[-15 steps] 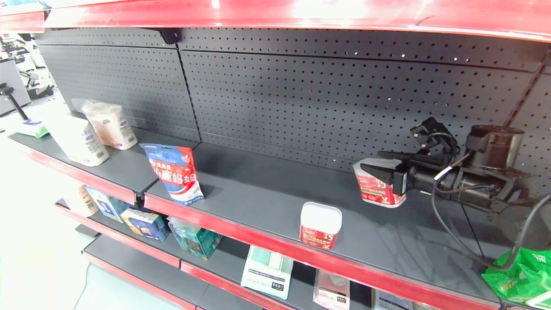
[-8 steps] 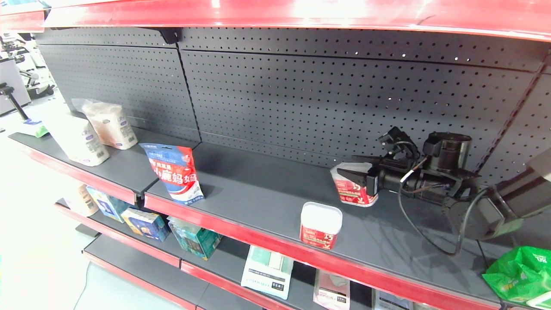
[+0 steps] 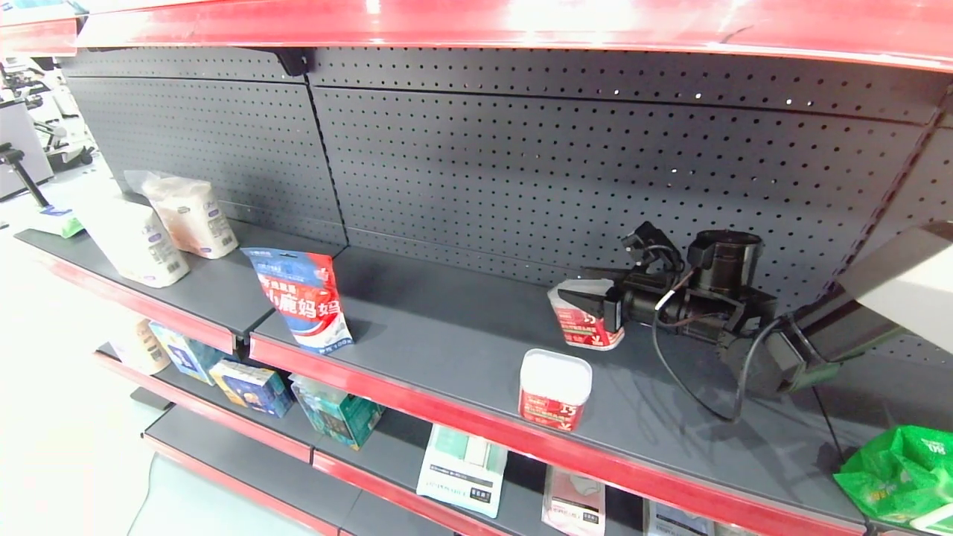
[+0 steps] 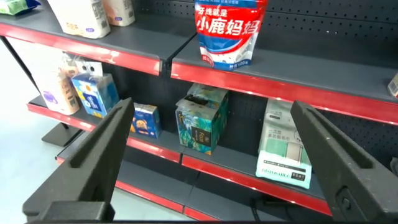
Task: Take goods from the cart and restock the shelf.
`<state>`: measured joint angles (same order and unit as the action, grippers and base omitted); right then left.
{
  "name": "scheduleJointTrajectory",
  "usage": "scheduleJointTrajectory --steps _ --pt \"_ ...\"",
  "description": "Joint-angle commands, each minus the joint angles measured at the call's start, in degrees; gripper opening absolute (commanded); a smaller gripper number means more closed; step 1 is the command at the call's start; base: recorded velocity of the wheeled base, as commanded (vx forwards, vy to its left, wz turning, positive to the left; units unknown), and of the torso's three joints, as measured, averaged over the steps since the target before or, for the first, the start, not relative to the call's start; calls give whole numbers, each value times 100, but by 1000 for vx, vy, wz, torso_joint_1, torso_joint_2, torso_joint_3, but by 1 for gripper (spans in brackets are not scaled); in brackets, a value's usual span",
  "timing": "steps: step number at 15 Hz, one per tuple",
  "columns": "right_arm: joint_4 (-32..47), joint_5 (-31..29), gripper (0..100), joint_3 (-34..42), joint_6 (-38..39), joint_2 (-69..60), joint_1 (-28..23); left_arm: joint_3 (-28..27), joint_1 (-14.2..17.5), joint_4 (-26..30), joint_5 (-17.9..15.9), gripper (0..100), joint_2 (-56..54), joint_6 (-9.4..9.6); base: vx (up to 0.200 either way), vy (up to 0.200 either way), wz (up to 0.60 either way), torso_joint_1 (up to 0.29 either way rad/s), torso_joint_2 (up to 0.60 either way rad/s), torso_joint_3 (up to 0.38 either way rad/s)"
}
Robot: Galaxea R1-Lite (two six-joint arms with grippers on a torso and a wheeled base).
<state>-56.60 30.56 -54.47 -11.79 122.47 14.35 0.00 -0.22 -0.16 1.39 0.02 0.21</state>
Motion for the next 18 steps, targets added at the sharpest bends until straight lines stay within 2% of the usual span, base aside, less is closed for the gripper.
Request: scheduleJointTrajectory --steps 1,8,18 --pt "0 2 0 -2 -16 93 42 0 -4 -2 2 100 -2 -3 0 0 0 0 0 0" --pt "0 257 0 -82 -87 322 15 0 -4 -2 2 100 -2 -3 0 0 0 0 0 0" --pt "35 829 0 24 -658 427 -310 0 -4 -2 2 100 -2 -3 0 0 0 0 0 0"
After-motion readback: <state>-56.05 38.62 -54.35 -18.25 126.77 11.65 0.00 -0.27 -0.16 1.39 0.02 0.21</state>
